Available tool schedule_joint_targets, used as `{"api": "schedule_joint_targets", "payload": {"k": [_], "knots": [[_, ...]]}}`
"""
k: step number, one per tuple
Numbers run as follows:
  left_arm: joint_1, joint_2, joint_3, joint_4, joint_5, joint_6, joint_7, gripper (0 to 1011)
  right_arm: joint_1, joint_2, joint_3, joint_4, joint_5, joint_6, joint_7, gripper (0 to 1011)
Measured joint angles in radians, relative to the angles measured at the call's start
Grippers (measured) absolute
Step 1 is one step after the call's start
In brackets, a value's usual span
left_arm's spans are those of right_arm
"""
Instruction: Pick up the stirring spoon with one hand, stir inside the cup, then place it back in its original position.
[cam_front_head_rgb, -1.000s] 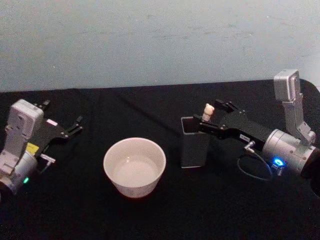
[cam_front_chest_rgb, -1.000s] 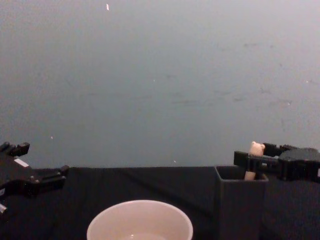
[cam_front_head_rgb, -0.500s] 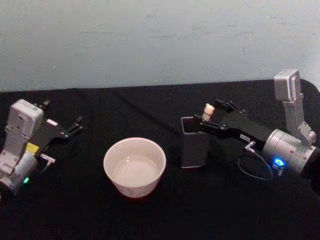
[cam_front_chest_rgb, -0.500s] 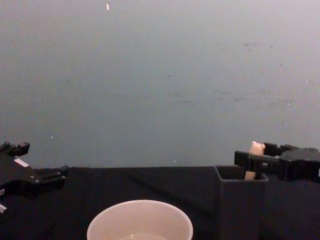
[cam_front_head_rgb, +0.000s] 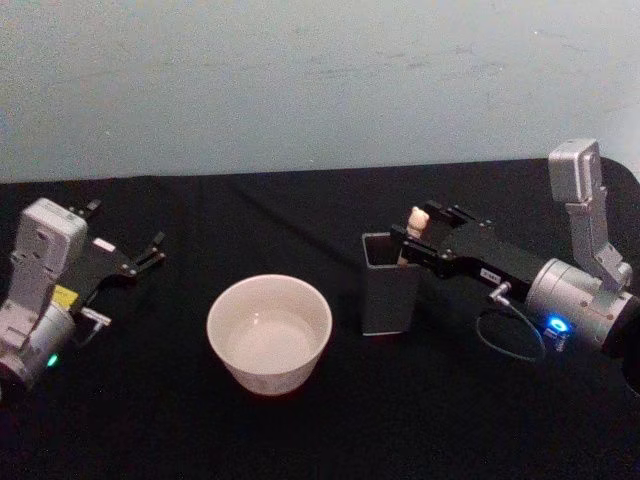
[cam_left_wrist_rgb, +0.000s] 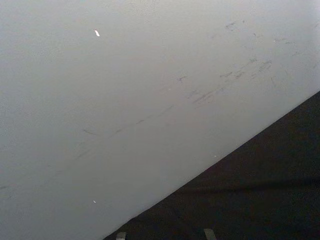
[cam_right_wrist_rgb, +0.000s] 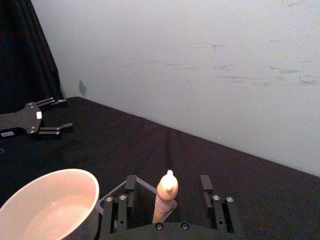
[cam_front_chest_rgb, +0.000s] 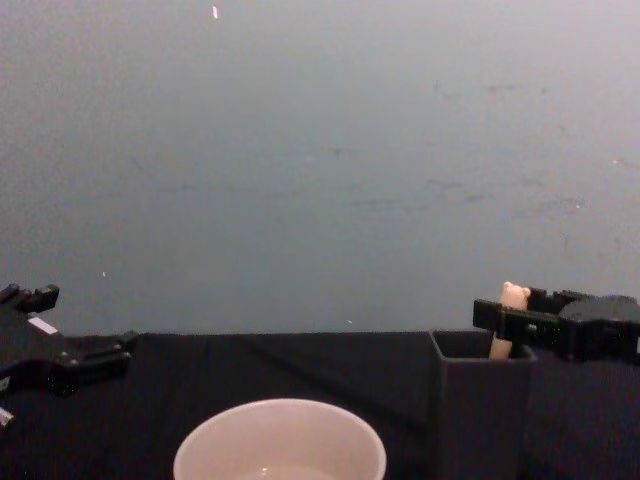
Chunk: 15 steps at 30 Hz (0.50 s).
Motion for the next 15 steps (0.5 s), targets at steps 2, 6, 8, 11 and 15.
{"api": "schedule_joint_targets", "payload": {"k": [2, 6, 8, 11, 15], "knots": [[0.000, 0.000, 0.000, 0.000, 0.000, 0.000, 0.000, 1001, 0.000, 0.000, 0.000, 0.000, 0.000, 0.000, 0.000, 759], [0.000, 0.000, 0.000, 0.000, 0.000, 0.000, 0.000, 1001, 0.000, 0.000, 0.000, 0.000, 0.000, 0.000, 0.000, 624], [0.000, 0.000, 0.000, 0.000, 0.000, 0.000, 0.000, 1001, 0.000, 0.000, 0.000, 0.000, 0.000, 0.000, 0.000, 543], [0.000, 0.000, 0.000, 0.000, 0.000, 0.000, 0.000, 1001, 0.000, 0.000, 0.000, 0.000, 0.000, 0.000, 0.000, 448], [0.000, 0.000, 0.000, 0.000, 0.000, 0.000, 0.000, 1001, 0.000, 0.000, 0.000, 0.000, 0.000, 0.000, 0.000, 359]]}}
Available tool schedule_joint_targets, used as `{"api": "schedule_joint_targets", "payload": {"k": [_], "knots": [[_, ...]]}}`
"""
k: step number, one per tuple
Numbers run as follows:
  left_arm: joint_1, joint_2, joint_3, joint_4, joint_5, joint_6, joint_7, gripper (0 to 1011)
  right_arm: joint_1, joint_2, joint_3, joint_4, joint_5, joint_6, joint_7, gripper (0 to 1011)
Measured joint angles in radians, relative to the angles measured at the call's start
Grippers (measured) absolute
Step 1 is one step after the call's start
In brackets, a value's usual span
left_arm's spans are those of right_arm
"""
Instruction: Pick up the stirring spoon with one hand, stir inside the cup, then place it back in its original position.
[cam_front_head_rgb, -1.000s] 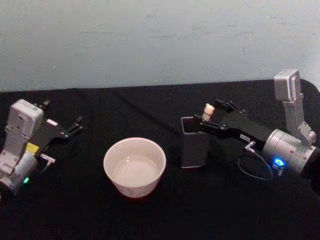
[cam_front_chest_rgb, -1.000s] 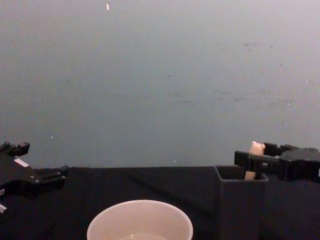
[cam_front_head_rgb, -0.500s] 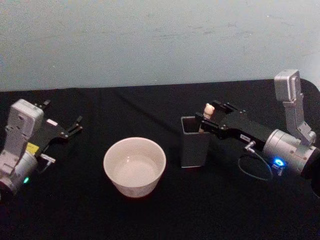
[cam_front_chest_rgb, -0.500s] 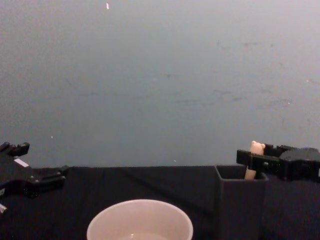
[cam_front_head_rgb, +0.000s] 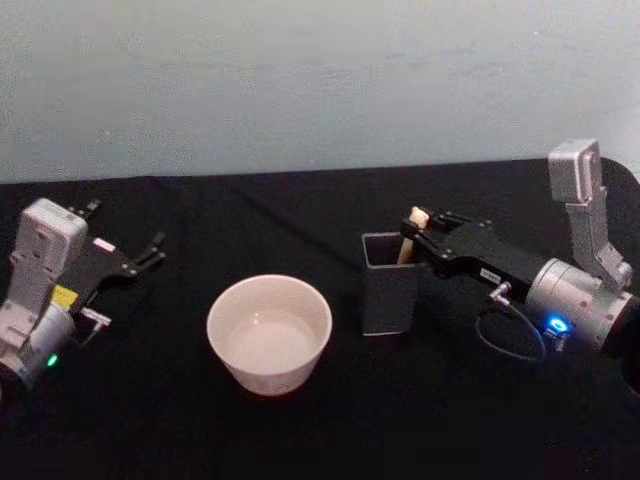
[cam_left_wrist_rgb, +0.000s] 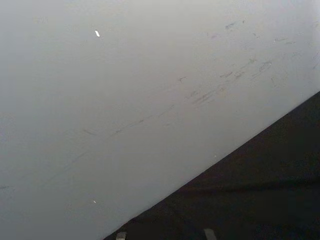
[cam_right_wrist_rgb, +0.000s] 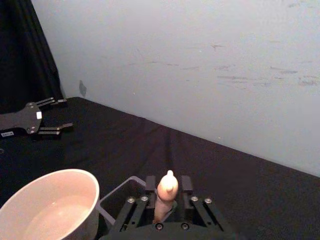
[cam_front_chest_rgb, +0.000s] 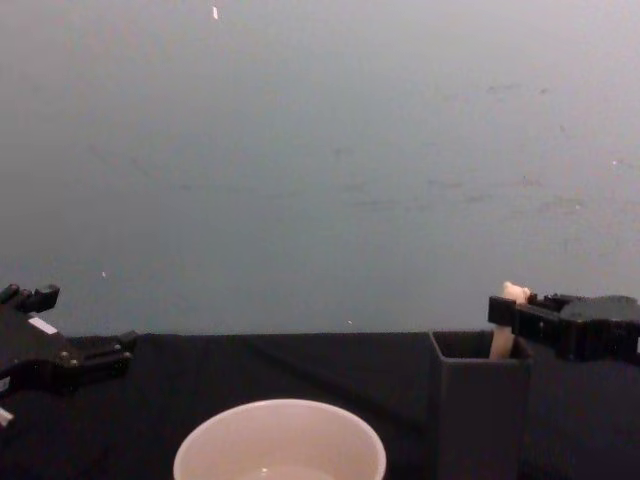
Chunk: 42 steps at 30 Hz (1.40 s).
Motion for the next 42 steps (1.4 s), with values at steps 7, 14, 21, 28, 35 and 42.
{"api": "schedule_joint_targets", "payload": {"k": [7, 14, 21, 28, 35, 42], "knots": [[0.000, 0.000, 0.000, 0.000, 0.000, 0.000, 0.000, 1001, 0.000, 0.000, 0.000, 0.000, 0.000, 0.000, 0.000, 214], [0.000, 0.000, 0.000, 0.000, 0.000, 0.000, 0.000, 1001, 0.000, 0.000, 0.000, 0.000, 0.000, 0.000, 0.000, 214], [0.000, 0.000, 0.000, 0.000, 0.000, 0.000, 0.000, 1002, 0.000, 0.000, 0.000, 0.000, 0.001, 0.002, 0.001, 214], [0.000, 0.000, 0.000, 0.000, 0.000, 0.000, 0.000, 1001, 0.001, 0.006, -0.001, -0.012, 0.013, 0.021, 0.007, 214], [0.000, 0.000, 0.000, 0.000, 0.000, 0.000, 0.000, 1001, -0.002, 0.017, 0.011, -0.037, 0.037, 0.024, 0.012, 214], [0.000, 0.000, 0.000, 0.000, 0.000, 0.000, 0.000, 1001, -0.005, 0.030, 0.037, -0.077, 0.075, 0.022, 0.011, 214]]}}
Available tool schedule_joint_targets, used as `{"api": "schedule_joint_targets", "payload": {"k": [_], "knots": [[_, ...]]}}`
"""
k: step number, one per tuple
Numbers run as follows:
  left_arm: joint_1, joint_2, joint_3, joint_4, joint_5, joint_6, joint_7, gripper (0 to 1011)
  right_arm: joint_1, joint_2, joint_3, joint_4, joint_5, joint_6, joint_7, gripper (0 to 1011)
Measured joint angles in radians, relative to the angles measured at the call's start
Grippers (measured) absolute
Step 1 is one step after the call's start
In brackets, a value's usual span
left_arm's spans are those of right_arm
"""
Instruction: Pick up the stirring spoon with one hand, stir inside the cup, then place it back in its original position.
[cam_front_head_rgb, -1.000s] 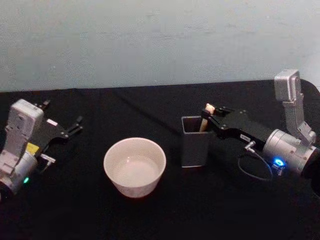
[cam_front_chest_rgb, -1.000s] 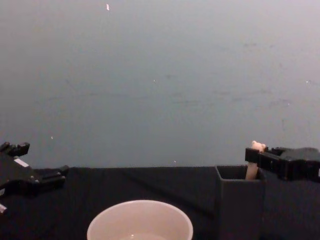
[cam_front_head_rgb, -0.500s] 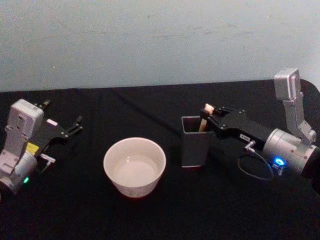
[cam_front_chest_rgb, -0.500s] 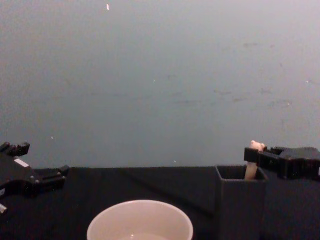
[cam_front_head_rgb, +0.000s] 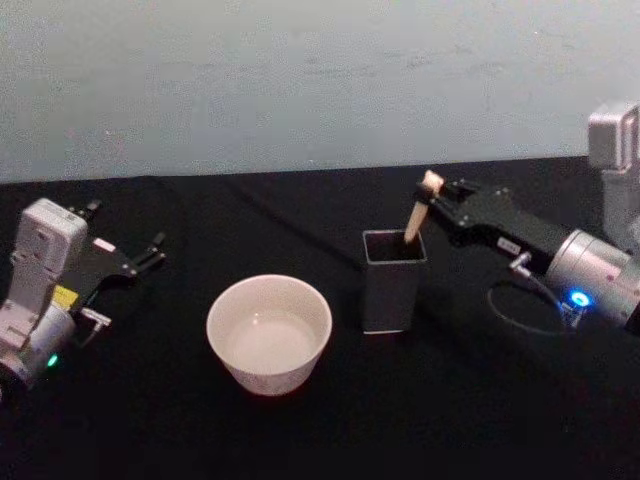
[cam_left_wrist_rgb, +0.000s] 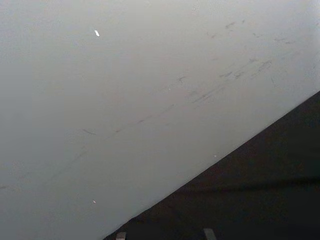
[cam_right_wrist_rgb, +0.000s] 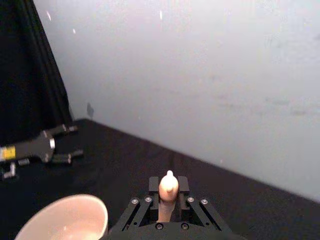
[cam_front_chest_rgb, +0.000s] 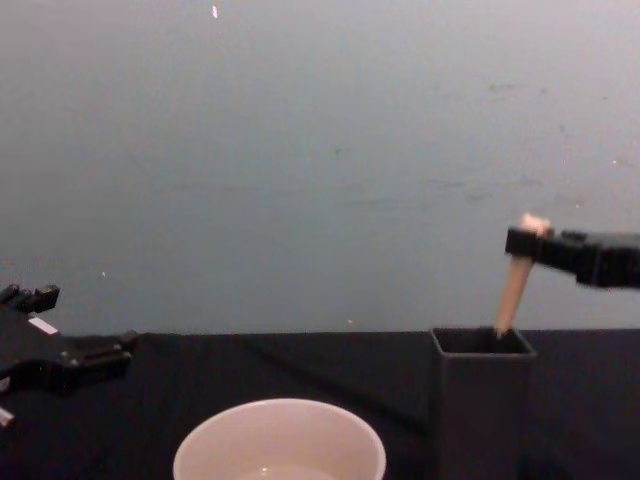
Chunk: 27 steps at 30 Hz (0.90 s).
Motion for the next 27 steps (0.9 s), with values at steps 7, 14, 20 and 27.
{"api": "schedule_joint_targets", "payload": {"k": [7, 14, 20, 27], "knots": [[0.000, 0.000, 0.000, 0.000, 0.000, 0.000, 0.000, 1001, -0.002, 0.011, 0.039, -0.059, 0.058, -0.023, 0.000, 214], [0.000, 0.000, 0.000, 0.000, 0.000, 0.000, 0.000, 1001, 0.011, 0.007, 0.055, -0.090, 0.094, -0.054, -0.001, 214], [0.000, 0.000, 0.000, 0.000, 0.000, 0.000, 0.000, 1001, 0.038, -0.018, 0.035, -0.091, 0.110, -0.067, -0.001, 214], [0.000, 0.000, 0.000, 0.000, 0.000, 0.000, 0.000, 1001, 0.068, -0.039, -0.030, -0.076, 0.112, -0.056, 0.020, 214]]}}
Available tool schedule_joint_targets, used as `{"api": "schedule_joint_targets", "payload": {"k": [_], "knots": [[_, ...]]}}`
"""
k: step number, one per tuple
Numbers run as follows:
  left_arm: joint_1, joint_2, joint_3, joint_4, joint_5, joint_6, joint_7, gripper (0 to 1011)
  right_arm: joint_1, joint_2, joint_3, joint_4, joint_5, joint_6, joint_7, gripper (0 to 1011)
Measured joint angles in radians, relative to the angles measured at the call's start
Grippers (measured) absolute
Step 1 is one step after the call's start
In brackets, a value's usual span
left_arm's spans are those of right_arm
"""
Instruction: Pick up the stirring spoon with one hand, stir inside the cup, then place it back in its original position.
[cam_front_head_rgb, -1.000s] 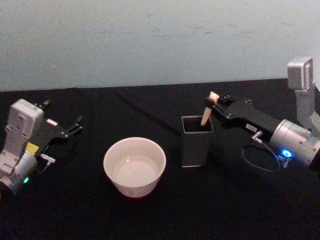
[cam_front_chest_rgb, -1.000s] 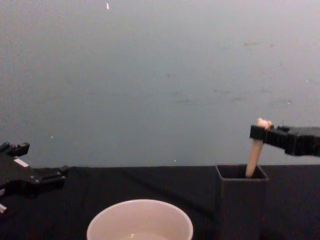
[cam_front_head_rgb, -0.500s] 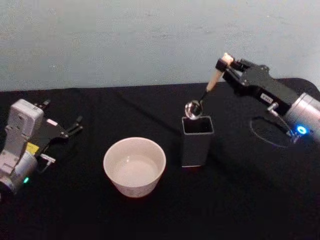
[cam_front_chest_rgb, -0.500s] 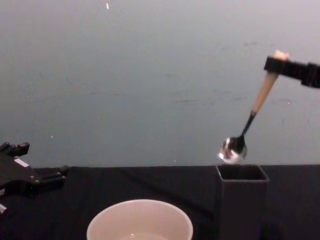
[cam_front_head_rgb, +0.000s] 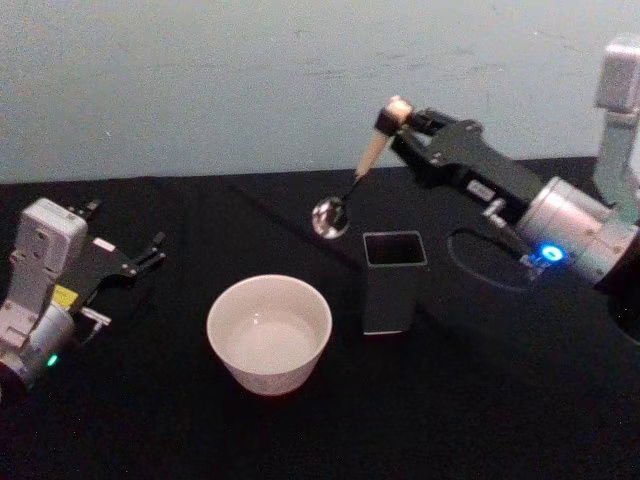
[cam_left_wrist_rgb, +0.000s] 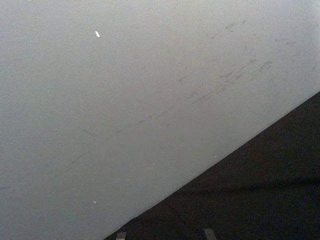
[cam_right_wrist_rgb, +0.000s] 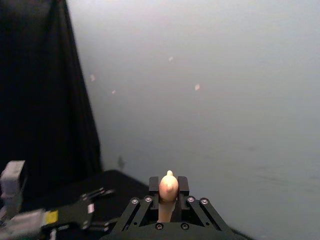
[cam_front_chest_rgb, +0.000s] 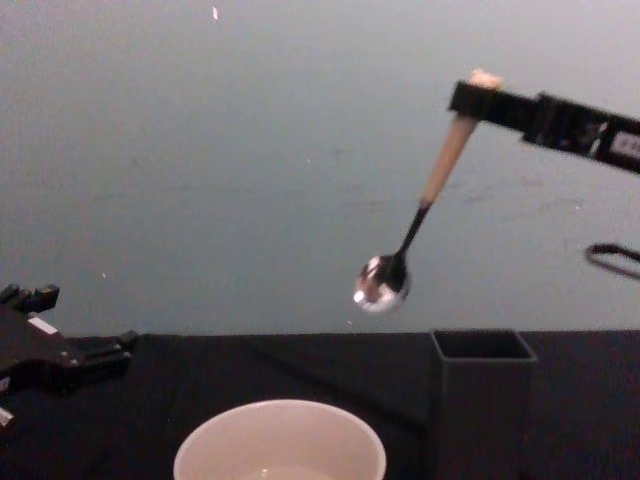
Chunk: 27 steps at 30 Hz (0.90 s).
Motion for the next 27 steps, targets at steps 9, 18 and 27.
{"api": "schedule_joint_targets", "payload": {"k": [9, 18, 27], "knots": [[0.000, 0.000, 0.000, 0.000, 0.000, 0.000, 0.000, 1001, 0.012, 0.002, -0.095, 0.011, -0.065, 0.007, 0.029, 214], [0.000, 0.000, 0.000, 0.000, 0.000, 0.000, 0.000, 1001, 0.006, 0.031, -0.165, 0.023, -0.167, -0.036, 0.081, 214], [0.000, 0.000, 0.000, 0.000, 0.000, 0.000, 0.000, 1001, 0.004, 0.034, -0.202, 0.043, -0.229, -0.066, 0.118, 214]]}}
